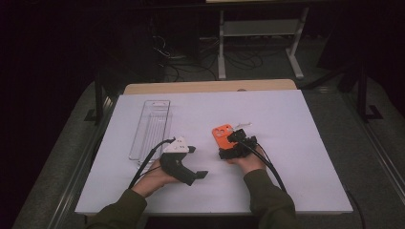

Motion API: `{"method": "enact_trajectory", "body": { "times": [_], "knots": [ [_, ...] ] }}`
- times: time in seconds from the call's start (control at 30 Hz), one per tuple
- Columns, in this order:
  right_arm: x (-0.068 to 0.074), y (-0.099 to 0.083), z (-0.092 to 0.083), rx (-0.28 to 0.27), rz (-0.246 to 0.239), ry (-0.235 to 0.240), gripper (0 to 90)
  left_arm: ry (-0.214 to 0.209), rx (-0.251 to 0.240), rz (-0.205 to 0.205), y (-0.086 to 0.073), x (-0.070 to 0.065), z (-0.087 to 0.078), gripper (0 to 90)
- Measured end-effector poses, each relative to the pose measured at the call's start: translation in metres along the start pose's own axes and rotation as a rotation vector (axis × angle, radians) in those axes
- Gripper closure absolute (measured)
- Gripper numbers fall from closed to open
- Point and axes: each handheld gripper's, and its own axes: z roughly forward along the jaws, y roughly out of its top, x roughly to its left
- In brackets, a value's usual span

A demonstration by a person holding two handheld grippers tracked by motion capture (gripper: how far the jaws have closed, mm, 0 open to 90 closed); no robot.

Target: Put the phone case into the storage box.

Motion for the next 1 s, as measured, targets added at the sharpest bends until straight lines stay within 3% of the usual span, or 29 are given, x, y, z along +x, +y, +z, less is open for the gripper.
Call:
{"method": "enact_trajectory", "body": {
  "times": [0.23,1.0],
  "knots": [
    [0.0013,-0.0011,-0.0004,-0.013,-0.012,-0.009,12.6,0.0,0.001,0.005,0.0,0.0,0.0002,0.0],
    [0.0023,0.0015,-0.0016,0.011,0.017,-0.017,14.8,-0.001,0.003,0.005,-0.0002,-0.0004,0.0004,0.0]
  ]
}}
